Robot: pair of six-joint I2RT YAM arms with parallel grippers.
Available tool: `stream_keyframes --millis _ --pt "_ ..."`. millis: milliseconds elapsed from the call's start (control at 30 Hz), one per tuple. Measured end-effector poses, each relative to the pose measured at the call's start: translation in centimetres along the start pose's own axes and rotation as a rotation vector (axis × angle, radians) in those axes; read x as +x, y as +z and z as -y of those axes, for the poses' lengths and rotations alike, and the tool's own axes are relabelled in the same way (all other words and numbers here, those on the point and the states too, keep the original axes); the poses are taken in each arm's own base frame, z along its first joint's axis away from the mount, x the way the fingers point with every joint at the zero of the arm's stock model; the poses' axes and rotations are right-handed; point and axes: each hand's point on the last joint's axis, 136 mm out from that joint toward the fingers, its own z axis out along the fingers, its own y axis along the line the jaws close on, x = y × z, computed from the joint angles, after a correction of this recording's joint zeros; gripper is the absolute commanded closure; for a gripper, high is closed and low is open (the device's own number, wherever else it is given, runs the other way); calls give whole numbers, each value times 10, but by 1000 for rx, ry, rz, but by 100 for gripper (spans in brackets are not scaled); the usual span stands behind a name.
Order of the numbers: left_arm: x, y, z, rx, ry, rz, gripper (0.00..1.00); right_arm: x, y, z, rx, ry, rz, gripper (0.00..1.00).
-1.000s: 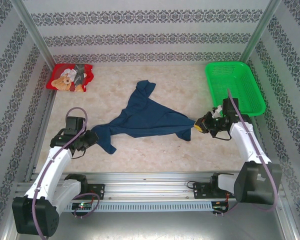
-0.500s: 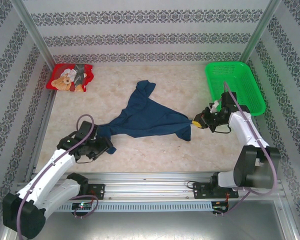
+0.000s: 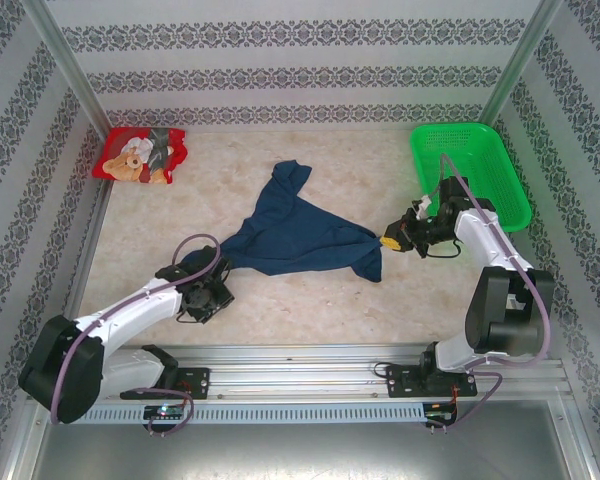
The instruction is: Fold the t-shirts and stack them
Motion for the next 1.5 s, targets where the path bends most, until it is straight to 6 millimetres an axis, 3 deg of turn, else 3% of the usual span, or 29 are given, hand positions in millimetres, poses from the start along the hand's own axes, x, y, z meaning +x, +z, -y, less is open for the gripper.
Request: stream_keyframes --millis 167,333,433,533,667,800,967,1300,1433,1500 --pt "-17 7 1 -21 -21 91 62 1 0 -2 -11 -1 -5 100" --pt "-27 16 -4 -71 -16 119 86 0 0 -4 -22 -7 -5 100" --pt "-35 11 -2 -69 7 134 91 0 0 -5 -27 -8 -6 100" --pt "-45 -13 10 -28 50 169 92 0 0 -5 -27 -9 -6 100" --pt "-61 -74 37 114 112 260 91 0 0 -5 -27 -9 -6 100" --pt "-70 -120 42 271 95 329 91 -1 -2 -4 -28 -5 0 100" --pt "-88 -150 47 354 67 329 91 -15 -15 -10 -41 -9 49 100" --pt "-139 -196 85 556 85 316 91 -65 -74 -47 -148 -41 245 100" --pt "-157 -202 111 682 86 295 91 -89 -104 -76 -253 -38 330 100" --pt "-168 -208 130 740 101 282 91 -103 -121 -103 -321 -65 369 100"
